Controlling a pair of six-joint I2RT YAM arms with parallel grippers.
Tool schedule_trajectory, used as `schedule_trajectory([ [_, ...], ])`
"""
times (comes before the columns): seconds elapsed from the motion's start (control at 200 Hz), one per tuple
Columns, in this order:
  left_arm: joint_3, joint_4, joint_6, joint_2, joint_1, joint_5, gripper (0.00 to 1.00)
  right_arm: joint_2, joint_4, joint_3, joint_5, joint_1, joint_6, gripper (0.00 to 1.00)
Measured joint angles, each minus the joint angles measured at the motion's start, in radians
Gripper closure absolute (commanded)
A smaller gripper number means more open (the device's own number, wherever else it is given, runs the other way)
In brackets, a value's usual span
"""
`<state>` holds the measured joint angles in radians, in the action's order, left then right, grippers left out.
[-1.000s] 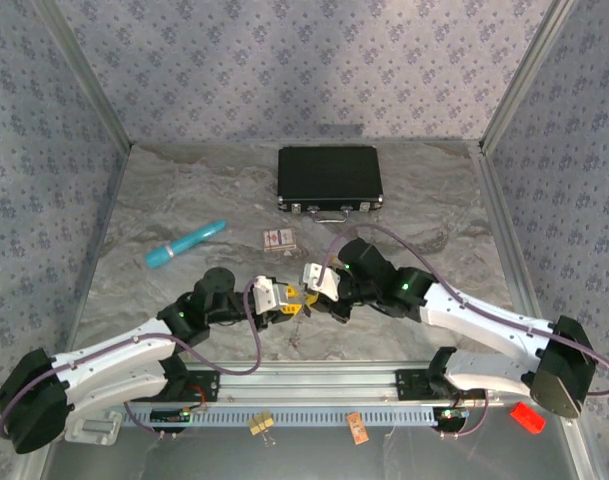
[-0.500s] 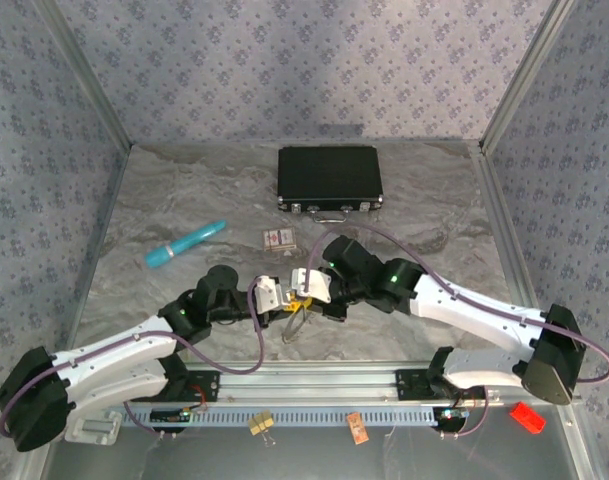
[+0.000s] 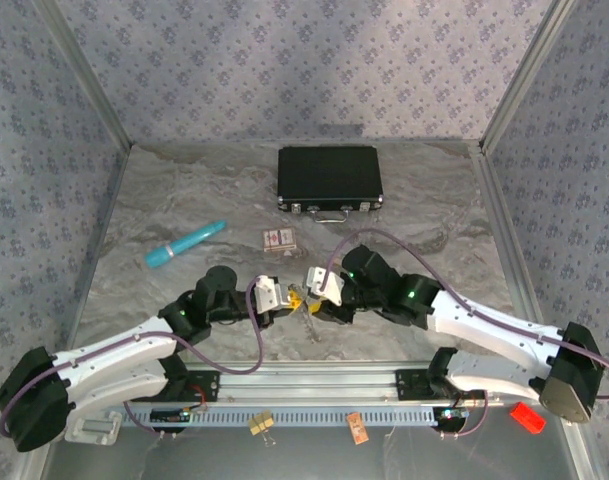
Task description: Put the keys on the keyring
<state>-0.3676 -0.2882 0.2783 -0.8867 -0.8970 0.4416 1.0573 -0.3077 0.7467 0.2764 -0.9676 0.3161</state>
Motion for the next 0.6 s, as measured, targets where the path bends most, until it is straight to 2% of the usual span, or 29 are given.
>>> schedule_trajectory([
  [0.385, 0.013, -0.030, -0.017, 0.012, 0.000, 0.007, 1.00, 0.029, 0.080, -0.016, 0.008, -0.002, -0.058, 0.93],
  [0.5, 0.019, -0.034, -0.018, 0.016, 0.000, 0.008, 1.00, 0.049, 0.092, -0.016, 0.027, -0.002, -0.062, 0.92],
  [0.605, 0.026, -0.050, -0.018, 0.016, 0.000, 0.013, 1.00, 0.056, 0.098, -0.016, 0.048, -0.002, -0.064, 0.85],
])
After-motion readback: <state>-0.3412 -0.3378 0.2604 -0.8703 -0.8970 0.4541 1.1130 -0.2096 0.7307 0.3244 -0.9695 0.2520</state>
